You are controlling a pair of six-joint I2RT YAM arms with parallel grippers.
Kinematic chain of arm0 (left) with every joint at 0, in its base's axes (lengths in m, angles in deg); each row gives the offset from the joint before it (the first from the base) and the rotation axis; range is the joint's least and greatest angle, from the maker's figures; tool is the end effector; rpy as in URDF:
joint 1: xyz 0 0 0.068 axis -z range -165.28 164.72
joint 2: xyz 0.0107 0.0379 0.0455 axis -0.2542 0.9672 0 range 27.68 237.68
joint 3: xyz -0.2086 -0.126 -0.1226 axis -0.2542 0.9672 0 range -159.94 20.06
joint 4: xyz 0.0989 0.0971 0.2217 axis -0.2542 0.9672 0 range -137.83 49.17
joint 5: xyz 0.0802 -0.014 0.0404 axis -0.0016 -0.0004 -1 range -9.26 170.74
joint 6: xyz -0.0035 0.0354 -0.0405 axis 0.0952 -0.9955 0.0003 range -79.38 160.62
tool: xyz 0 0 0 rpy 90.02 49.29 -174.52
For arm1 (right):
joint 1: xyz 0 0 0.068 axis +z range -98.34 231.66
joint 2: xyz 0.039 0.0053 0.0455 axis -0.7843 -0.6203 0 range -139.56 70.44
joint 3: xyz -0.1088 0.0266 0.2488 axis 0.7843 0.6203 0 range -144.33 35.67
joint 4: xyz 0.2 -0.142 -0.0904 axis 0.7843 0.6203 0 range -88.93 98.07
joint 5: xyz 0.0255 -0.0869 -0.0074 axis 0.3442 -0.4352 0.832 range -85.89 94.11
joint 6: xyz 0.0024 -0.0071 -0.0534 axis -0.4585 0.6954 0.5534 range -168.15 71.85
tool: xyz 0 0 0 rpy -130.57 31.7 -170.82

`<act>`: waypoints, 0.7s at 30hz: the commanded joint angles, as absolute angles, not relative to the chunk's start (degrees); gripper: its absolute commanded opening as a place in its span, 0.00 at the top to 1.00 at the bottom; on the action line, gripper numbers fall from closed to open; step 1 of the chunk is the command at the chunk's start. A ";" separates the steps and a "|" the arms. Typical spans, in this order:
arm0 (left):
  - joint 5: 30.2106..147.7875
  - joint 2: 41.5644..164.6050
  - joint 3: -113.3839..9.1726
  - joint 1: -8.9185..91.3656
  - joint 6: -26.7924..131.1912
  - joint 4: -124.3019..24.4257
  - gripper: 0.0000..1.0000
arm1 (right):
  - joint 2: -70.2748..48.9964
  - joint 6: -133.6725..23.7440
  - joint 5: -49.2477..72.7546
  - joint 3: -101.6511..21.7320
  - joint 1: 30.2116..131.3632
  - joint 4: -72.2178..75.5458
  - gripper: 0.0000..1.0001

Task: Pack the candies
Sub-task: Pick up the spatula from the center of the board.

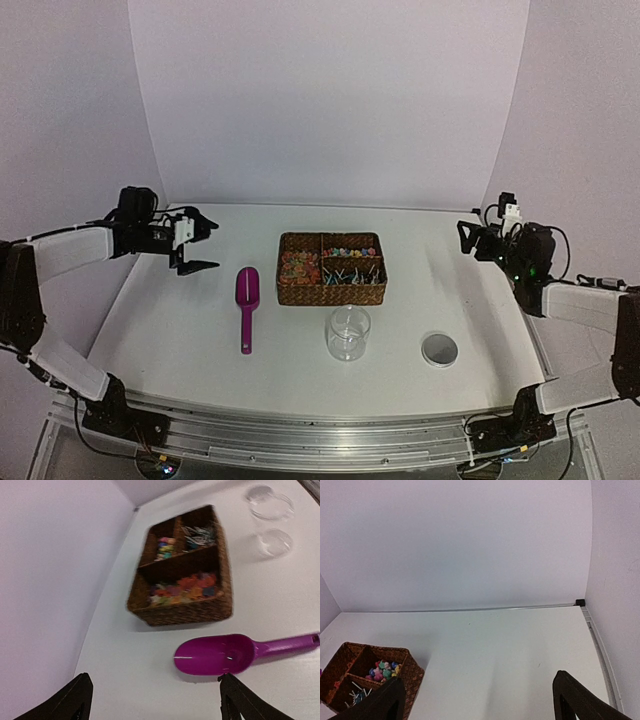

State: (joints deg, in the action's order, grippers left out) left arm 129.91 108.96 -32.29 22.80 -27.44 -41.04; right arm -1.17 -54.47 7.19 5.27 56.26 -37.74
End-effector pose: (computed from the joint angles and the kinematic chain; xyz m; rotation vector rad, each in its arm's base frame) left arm 0.2956 -0.0692 0.2517 1.5384 1.2340 -0.2689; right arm 0.2690 0.0235 0.2432 -0.0173 1.6157 0.1906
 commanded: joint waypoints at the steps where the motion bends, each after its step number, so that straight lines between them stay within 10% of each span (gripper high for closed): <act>1: 132.23 122.91 -46.50 27.00 -72.15 -1.12 0.15 | -1.01 -57.53 12.17 -1.50 59.93 -27.99 0.02; 21: 131.81 157.70 -87.97 29.90 -11.46 4.74 0.23 | 1.10 -62.39 6.23 -5.95 73.06 -18.79 0.02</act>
State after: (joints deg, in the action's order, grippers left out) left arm 132.58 154.64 -82.05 30.31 -21.87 -0.66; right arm -0.12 -61.43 7.37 -4.03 71.68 -19.64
